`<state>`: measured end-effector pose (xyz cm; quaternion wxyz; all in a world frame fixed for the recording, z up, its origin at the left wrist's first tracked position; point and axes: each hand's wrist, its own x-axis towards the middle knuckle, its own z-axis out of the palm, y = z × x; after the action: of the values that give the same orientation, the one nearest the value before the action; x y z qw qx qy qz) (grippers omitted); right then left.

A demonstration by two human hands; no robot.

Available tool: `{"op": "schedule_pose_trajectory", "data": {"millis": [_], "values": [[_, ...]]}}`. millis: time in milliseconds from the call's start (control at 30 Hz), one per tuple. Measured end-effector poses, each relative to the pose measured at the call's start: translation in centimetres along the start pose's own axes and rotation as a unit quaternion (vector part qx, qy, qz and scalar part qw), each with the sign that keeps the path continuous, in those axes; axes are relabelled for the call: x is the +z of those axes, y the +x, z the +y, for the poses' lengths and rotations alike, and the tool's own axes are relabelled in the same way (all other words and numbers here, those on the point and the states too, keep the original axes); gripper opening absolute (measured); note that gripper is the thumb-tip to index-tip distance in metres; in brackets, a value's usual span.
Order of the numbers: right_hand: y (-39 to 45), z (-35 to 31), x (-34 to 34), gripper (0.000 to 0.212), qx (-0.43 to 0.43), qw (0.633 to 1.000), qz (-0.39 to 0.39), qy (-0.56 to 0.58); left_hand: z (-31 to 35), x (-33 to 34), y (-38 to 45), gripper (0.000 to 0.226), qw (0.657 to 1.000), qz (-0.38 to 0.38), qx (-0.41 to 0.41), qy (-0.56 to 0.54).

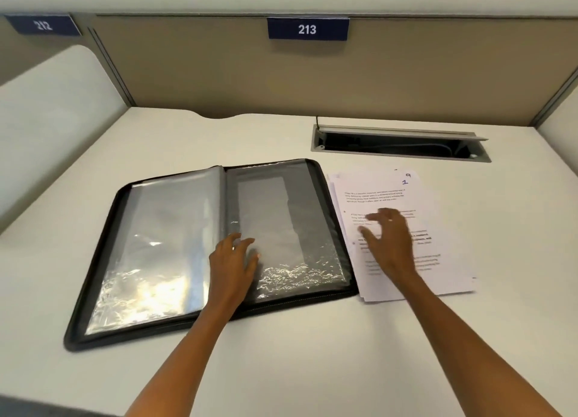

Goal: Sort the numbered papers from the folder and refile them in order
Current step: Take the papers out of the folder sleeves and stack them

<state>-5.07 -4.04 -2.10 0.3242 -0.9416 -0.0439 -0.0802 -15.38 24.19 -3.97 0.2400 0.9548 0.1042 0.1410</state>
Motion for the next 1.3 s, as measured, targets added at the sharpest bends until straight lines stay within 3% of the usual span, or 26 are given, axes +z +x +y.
{"op": "schedule_pose_trajectory", "data": {"millis": [100,200,300,400,500,867,1033,1200,1300], "values": [[-1.2,-4.0,3.1,0.04,-0.074,0.993,-0.095,0.003,-1.9,-0.8,-0.2,0.032,1.0,0.005,-0.011,-0.013],[-2.3,-7.4,5.9,0.048,-0.148,0.977,-0.153,0.001,-4.1,-2.6,-0.5,0.032,0.997,0.075,0.002,0.006],[-3.3,-10.2,8.1,0.056,-0.182,0.962,-0.202,-0.015,-6.8,-4.0,-0.4,0.038,0.981,0.153,-0.09,0.075],[-4.2,-12.8,10.0,0.06,-0.196,0.953,-0.229,-0.019,-9.7,-5.1,-0.3,0.065,0.948,0.083,-0.289,0.107],[-4.9,-14.7,11.1,0.061,-0.197,0.95,-0.24,-0.003,-11.0,-5.5,-0.5,0.087,0.924,-0.008,-0.371,0.089],[-4.2,-16.9,11.6,0.071,-0.128,0.96,-0.233,0.083,-7.4,-5.7,0.6,0.084,0.951,-0.06,-0.296,0.061],[-4.2,-17.0,11.6,0.064,-0.094,0.962,-0.223,0.124,-5.0,-5.0,0.7,0.08,0.964,-0.08,-0.252,0.007],[-4.2,-16.7,10.4,0.066,-0.032,0.963,-0.184,0.193,-2.2,-3.5,0.5,0.069,0.975,-0.121,-0.182,-0.044],[-4.0,-15.8,9.3,0.067,-0.002,0.964,-0.154,0.217,-0.4,-3.3,0.3,0.064,0.977,-0.124,-0.091,-0.148]]}}
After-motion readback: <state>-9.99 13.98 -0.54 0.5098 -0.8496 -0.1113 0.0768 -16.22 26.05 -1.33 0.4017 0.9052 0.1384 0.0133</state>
